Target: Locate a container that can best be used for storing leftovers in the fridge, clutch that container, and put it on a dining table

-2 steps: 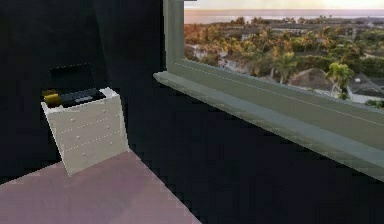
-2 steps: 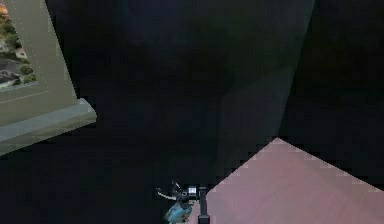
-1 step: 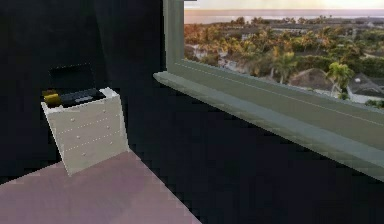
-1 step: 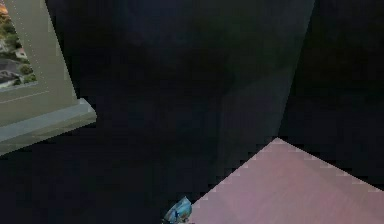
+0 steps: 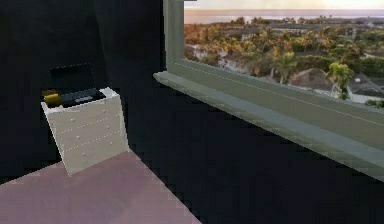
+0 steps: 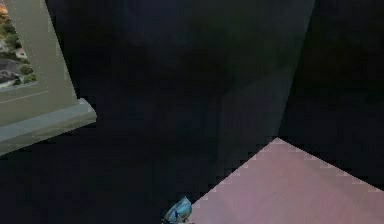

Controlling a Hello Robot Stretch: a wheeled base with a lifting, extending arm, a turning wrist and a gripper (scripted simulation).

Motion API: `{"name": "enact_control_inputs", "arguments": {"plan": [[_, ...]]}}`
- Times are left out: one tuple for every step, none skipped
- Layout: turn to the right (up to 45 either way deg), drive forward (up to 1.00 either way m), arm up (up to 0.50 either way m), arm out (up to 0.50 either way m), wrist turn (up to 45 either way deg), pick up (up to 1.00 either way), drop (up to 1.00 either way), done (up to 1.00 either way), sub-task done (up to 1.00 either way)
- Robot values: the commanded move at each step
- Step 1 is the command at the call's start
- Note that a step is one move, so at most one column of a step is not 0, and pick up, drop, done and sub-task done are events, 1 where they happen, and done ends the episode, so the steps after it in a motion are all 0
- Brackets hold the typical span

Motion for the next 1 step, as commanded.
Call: {"name": "enact_control_inputs", "arguments": {"plan": [[0.0, 0.00, 0.10, 0.00, 0.0, 0.00, 0.00, 0.00, 0.00]]}}
